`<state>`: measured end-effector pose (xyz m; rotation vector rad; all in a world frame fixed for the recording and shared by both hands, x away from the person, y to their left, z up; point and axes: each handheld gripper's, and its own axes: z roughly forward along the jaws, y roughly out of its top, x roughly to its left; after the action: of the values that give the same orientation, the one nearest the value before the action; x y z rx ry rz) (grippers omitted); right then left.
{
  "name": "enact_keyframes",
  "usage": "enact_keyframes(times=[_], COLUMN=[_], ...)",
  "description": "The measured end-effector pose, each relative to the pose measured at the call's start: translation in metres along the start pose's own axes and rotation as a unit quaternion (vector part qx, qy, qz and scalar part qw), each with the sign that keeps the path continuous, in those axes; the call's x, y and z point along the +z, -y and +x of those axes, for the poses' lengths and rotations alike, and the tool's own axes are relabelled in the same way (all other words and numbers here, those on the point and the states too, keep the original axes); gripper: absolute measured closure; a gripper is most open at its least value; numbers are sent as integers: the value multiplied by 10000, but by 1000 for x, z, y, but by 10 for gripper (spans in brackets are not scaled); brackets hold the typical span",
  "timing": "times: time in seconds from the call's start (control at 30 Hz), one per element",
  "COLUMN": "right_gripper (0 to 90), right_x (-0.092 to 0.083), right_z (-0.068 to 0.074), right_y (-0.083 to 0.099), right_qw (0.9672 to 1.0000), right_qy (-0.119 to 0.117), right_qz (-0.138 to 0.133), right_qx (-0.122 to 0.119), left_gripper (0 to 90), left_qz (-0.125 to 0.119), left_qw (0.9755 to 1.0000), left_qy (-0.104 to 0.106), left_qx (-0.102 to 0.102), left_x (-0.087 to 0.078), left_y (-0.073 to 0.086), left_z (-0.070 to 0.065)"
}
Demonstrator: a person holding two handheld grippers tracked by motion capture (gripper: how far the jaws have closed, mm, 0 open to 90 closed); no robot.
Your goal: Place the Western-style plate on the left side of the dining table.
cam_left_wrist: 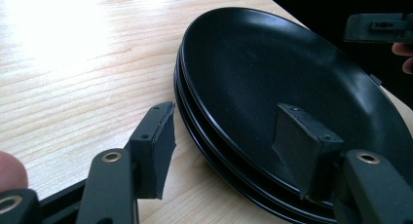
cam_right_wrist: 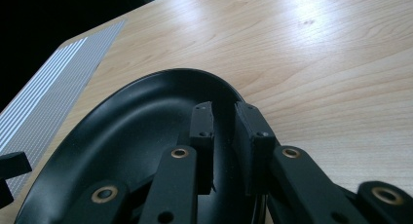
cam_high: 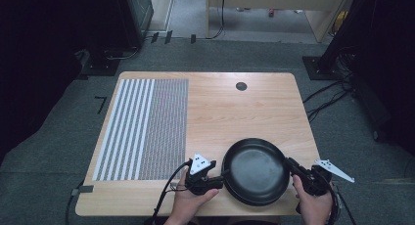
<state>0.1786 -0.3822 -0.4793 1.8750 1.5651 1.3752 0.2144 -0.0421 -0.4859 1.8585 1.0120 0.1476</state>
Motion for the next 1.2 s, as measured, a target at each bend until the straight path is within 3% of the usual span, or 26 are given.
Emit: enact_keyframes(times=[0.17, 0.27, 0.37, 0.53, 0.67, 0.73, 0.87, 1.03, 1.2], right_gripper=[789, 790, 787, 787, 812, 852, 858, 857, 858], right_x=[-1, 2, 3, 3, 6, 6, 6, 7, 7], right_z=[-4, -7, -10, -12, -12, -11, -13, -10, -12], right_y=[-1, 1, 2, 2, 5, 5, 4, 5, 5], right_qw=[9999, 9994, 9994, 9994, 9988, 9985, 9983, 9983, 9983], right_qy=[90, 231, 174, 162, 245, 320, 217, 137, 74], right_qz=[26, 218, 208, 204, 368, 411, 488, 551, 577], right_qx=[65, 106, 198, 212, 192, 154, 219, 111, 102], left_gripper=[429, 440, 438, 445, 469, 474, 524, 555, 579], left_qz=[78, 137, 172, 178, 223, 246, 278, 399, 357], left_qw=[9999, 9997, 9995, 9995, 9992, 9985, 9977, 9957, 9951], left_qy=[-111, -204, -178, -165, -48, 51, 155, 358, 504], left_qx=[-3, -76, -194, -218, -327, -491, -590, -752, -776], left_x=[4, 6, 7, 8, 8, 8, 8, 9, 7], left_y=[3, 5, 5, 5, 4, 4, 4, 3, 0], left_z=[0, 2, 4, 4, 6, 10, 13, 16, 19])
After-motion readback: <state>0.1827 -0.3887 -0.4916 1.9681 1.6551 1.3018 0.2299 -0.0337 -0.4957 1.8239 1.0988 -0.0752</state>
